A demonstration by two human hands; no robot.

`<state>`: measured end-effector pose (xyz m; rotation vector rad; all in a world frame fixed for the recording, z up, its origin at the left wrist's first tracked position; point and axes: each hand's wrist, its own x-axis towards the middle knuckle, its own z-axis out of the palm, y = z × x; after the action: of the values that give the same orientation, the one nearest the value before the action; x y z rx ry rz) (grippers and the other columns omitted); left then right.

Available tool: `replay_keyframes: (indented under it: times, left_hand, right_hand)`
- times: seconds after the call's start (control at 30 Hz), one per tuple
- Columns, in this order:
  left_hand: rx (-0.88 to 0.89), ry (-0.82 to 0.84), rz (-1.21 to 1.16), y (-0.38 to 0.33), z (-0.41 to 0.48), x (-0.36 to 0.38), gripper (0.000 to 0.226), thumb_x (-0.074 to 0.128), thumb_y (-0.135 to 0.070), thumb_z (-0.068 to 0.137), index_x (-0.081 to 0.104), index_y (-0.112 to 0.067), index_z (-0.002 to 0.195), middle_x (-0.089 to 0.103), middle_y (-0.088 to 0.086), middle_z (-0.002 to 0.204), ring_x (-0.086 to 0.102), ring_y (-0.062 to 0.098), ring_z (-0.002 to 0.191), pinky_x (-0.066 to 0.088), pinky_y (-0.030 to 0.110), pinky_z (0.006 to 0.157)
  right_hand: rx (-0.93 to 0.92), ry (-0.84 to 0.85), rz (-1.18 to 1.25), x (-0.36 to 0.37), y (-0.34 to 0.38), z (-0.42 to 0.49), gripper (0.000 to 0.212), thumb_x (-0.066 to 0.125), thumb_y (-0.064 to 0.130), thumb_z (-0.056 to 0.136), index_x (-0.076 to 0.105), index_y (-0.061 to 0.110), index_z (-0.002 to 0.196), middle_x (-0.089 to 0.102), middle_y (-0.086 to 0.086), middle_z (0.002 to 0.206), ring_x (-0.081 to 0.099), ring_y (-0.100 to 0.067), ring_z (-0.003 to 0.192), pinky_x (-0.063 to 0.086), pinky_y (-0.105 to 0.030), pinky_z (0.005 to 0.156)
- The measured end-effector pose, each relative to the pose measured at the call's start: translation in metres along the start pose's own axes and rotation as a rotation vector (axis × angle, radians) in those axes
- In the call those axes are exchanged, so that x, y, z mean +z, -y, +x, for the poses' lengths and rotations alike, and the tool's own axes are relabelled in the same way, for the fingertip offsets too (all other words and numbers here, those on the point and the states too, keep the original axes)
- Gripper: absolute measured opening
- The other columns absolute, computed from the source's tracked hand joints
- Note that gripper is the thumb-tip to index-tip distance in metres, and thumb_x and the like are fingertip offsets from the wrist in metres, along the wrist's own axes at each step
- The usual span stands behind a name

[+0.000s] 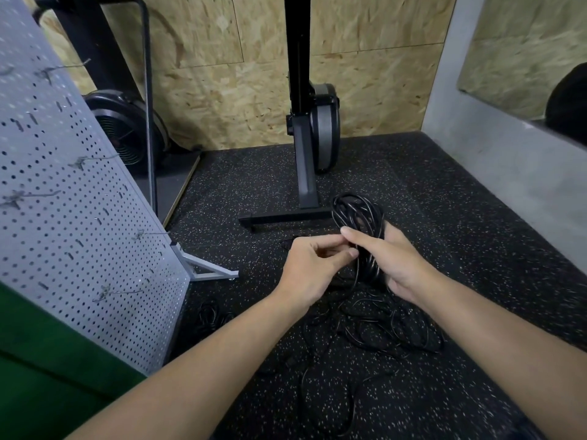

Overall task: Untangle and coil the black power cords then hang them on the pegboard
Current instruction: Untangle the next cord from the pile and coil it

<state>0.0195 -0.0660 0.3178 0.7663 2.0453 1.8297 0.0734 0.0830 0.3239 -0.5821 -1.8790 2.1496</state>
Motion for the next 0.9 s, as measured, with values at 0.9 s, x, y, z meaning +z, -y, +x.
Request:
replay_keyframes:
  times: [0.9]
  left_hand:
    - [0.066,0.391,1.030,0.064,0.015,-0.046,0.031,0.052,-0.036,0.109,0.067,-0.012,0.122,0.063,0.001,0.121,0.063,0.026,0.110,0.053,0.040,0.092]
  right_hand:
    - [-0.135,-0.275,0.076,-0.031,0.022,0.015,0.023,0.078,0.011,0.092,0.063,0.022,0.105,0.066,0.007,0.083,0.050,-0.007,0.056,0.049,-0.032,0.060]
